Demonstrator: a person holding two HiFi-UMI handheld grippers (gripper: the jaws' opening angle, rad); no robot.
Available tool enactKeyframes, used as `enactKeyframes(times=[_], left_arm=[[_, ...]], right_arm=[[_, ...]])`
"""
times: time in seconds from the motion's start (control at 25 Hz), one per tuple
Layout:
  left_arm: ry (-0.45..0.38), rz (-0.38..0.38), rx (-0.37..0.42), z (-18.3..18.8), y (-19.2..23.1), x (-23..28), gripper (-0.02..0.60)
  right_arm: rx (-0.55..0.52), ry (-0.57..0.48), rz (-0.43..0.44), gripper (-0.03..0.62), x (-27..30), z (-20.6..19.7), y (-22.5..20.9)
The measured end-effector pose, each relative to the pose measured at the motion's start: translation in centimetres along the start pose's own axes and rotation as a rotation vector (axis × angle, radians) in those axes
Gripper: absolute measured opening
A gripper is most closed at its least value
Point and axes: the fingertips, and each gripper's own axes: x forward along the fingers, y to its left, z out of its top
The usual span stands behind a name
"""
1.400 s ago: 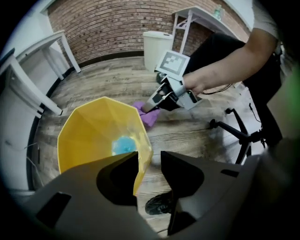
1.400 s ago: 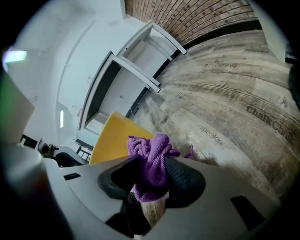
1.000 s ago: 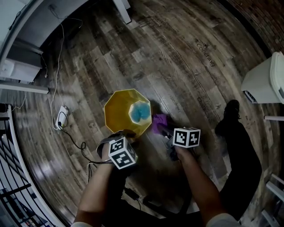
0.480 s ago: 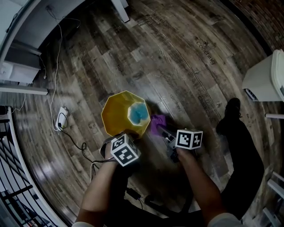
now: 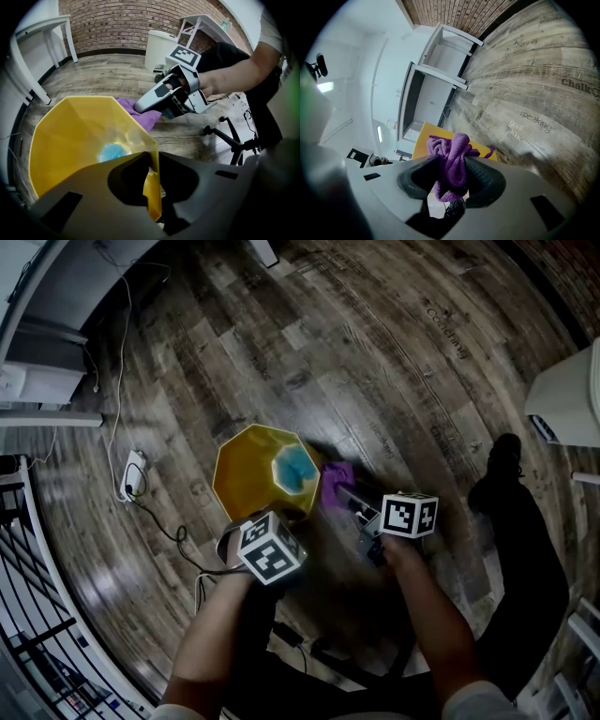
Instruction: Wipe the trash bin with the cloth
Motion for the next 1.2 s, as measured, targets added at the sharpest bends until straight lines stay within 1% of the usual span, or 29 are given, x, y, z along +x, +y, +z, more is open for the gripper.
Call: enactKeyframes(times=[0.12,0.28,0.36,0.48,0.56,0.64,0.84,1.08,1.2], left_arm=[[-0.011,0.005,0.008,0.4,0.3,-0.1,0.035],[-0.016,0.004,0.018,0.6,0.0,-0.3,0.035],[-0.013,-0.002,0.016,0.6,-0.1,-0.4,0.035],[-0.015,-0.002,0.017,0.6,0.0,-0.3,0.035],[-0.016,-0.002,0.02,0.6,0.0,-0.4,0.035],[-0.015,-0.003,0.026,0.7,0.0,-0.4,0.035],[-0.002,-0.006,0.031,0.3,-0.1,-0.1,0.035],[-0.022,-0.003,0.046,1.0,-0.2,-0.3,0.035],[-0.022,-0.008,0.041,0.9,-0.2,-0.3,0.035]], right_arm=[[-0.032,0.009,0.022,0.164,0.1,0.7,0.1],[-0.037,0.01,0.022,0.164,-0.3,0.9,-0.3],[-0.036,0.002,0.061,0.164,-0.3,1.4,0.6],[-0.025,-0.013,0.164,0.164,-0.4,2.1,2.7],[0.002,-0.031,0.224,0.164,-0.5,2.4,3.3],[0.029,-0.035,0.249,0.164,-0.4,2.2,3.1],[0.018,0.038,0.165,0.164,1.4,0.6,0.9],[0.02,0.094,0.079,0.164,3.1,-0.1,-2.6],[-0.018,0.13,0.003,0.164,4.1,-0.6,-4.5]])
